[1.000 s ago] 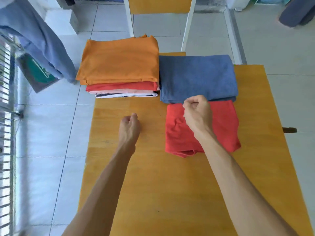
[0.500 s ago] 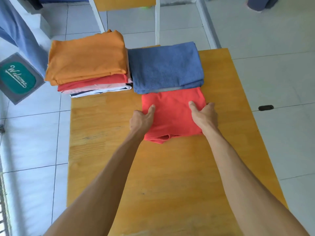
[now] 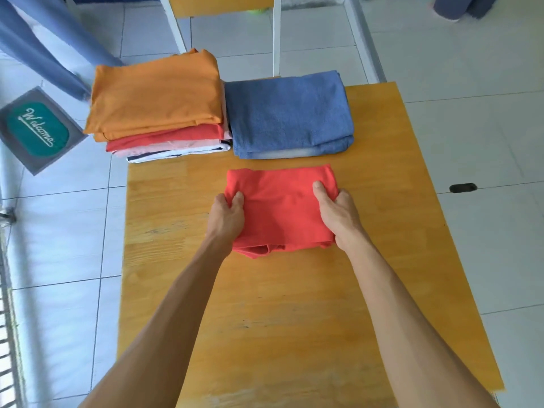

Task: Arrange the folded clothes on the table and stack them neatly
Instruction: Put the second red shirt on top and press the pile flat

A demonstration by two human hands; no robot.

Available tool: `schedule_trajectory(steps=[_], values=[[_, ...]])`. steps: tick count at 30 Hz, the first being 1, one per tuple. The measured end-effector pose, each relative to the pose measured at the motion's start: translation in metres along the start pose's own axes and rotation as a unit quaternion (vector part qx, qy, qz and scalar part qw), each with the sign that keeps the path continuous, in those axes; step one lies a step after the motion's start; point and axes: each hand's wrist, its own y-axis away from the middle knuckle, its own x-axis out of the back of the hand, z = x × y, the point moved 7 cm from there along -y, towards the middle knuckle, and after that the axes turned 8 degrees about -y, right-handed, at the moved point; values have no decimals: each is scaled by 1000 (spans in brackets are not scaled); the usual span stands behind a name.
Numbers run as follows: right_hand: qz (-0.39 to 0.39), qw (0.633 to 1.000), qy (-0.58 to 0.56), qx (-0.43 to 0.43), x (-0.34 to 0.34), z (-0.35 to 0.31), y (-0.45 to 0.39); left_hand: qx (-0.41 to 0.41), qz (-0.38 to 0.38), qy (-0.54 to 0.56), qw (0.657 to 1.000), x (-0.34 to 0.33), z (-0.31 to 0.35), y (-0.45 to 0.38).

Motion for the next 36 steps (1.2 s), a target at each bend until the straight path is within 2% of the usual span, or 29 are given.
schedule_trajectory(steps=[6, 13, 23, 26, 30, 33, 36], values=[[-23, 998, -43, 50, -9, -48, 22, -63, 25, 40, 997, 64, 19, 5], [-95, 980, -29, 173, -56, -160, 39, -136, 79, 75, 985, 168, 60, -14], [-163, 964, -6, 212, -184, -291, -10, -93, 140, 108, 980, 279, 94, -126], [-150, 965, 5, 213, -209, -301, -24, -66, 142, 107, 982, 285, 92, -154], [-120, 972, 73, 189, -229, -262, -42, -27, 132, -14, 991, 253, 68, -177], [-105, 974, 72, 189, -230, -249, -48, 0, 143, -27, 989, 241, 52, -186], [-107, 974, 38, 194, -230, -260, -50, -8, 150, -13, 989, 253, 55, -196]])
